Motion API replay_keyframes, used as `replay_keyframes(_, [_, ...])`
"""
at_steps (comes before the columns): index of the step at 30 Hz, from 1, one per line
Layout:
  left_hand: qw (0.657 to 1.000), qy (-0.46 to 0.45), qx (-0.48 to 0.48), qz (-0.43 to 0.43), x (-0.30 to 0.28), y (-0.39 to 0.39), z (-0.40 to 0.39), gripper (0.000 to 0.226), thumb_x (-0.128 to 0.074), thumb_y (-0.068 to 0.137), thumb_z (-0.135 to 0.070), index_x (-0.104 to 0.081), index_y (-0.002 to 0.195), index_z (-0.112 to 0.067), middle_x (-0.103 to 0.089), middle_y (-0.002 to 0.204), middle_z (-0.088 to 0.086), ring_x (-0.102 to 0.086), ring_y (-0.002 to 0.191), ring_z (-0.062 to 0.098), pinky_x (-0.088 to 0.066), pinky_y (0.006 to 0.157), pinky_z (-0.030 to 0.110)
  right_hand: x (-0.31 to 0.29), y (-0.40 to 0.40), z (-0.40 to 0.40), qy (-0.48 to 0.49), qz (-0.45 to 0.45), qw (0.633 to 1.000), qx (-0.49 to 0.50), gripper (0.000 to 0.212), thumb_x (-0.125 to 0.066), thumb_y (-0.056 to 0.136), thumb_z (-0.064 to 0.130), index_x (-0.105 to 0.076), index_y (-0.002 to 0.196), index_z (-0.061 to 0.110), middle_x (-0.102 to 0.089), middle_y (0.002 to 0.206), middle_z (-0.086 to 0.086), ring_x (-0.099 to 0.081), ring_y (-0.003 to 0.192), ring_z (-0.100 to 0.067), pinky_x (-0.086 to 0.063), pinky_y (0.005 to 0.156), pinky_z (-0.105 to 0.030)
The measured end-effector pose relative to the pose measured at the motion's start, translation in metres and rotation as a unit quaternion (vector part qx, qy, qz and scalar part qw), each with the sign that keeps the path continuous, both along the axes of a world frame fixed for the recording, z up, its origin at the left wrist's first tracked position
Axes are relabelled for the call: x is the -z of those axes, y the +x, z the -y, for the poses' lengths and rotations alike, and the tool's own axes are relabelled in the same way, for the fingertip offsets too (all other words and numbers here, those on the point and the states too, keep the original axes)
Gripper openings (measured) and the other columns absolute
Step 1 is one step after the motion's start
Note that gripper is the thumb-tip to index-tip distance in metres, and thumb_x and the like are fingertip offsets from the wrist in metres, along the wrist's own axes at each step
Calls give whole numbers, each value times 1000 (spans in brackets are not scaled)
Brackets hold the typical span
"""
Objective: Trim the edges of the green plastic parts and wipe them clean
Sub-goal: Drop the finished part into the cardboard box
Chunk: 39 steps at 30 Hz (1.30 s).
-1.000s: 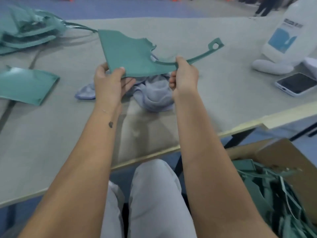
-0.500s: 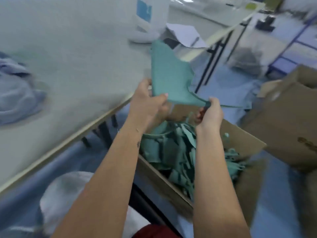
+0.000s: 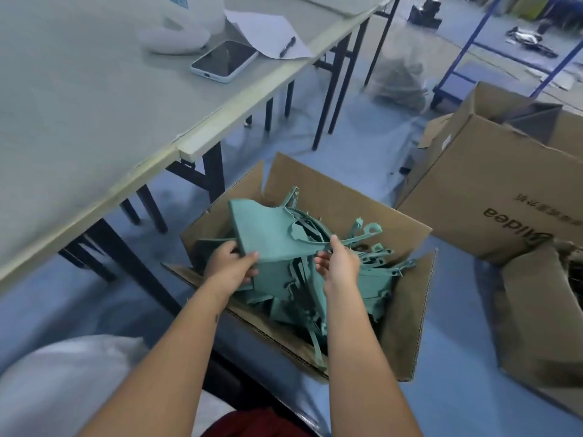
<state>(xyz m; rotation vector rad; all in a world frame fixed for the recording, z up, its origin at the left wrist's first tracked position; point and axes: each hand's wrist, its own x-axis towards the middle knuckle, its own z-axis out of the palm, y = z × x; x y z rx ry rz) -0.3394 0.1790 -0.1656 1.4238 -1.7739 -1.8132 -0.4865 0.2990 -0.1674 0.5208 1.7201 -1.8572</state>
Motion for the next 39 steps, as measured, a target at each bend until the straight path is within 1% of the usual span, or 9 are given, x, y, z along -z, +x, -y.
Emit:
replay_keyframes(6, [996,30,-8,-81,-7,-2,7,75,-60,96,-24,-13,154,-32,-36,153,-6,-47,128,16,-46,101,39,-2,13,7,95,-63,974,194,10,-47,91,17,-39,86,20,-51,72,-1,-43,52,-17,-35,47,-30])
replay_keyframes(12, [985,32,115,-127,-22,0,6,58,-50,100,-17,-27,150,-35,-36,151,-16,-34,136,2,-25,111,29,-19,36,37,85,-180,973,119,19,-42,85,7,-44,80,25,-47,71,8,-41,52,-6,-33,49,-24])
replay_keyframes(17, [988,-16,114,-105,-49,4,13,37,-44,102,-14,-50,137,-24,-54,137,-11,-46,121,-1,-36,82,0,-30,60,65,45,-242,969,22,19,-44,87,6,-50,80,23,-47,70,9,-41,47,4,-34,47,-13])
replay_keyframes(21, [991,-37,104,-78,-83,22,34,30,-41,103,-14,-60,125,-20,-71,111,-3,-66,103,13,-52,90,26,-62,85,95,-47,-261,964,-12,21,-45,86,3,-53,81,21,-49,75,3,-44,57,-5,-38,54,-18])
replay_keyframes(23, [989,-52,107,-93,-108,29,47,29,-40,102,-11,-64,117,-18,-72,96,0,-70,84,13,-56,77,25,-93,100,120,-105,-296,949,-32,21,-44,87,1,-53,83,19,-50,76,1,-47,61,-5,-40,58,-18])
replay_keyframes(26, [979,-122,68,-151,-152,46,69,29,-40,97,-1,-65,94,-16,-64,71,1,-58,57,6,-48,55,19,-145,129,163,-195,-364,906,-91,18,-42,85,0,-52,82,15,-47,69,2,-48,55,-3,-39,55,-17])
replay_keyframes(30, [964,-178,-20,-198,-195,106,105,24,-43,95,-2,-63,105,-8,-69,89,11,-63,79,17,-51,71,32,-192,187,216,-263,-403,865,-143,18,-45,82,-3,-53,80,13,-40,58,10,-41,54,-3,-37,58,-22])
replay_keyframes(33, [956,-211,-97,-178,-212,172,127,26,-41,93,-1,-59,88,-19,-63,69,-6,-59,62,6,-47,55,21,-209,247,249,-294,-411,832,-228,22,-46,82,-6,-53,78,15,-41,55,12,-42,52,-1,-36,56,-20])
replay_keyframes(39, [921,-225,-292,-127,-215,307,145,25,-41,91,-5,-63,91,-16,-63,63,-2,-59,58,14,-47,58,25,-215,380,293,-316,-437,707,-457,25,-47,80,-5,-52,76,19,-45,56,12,-44,53,2,-38,57,-19])
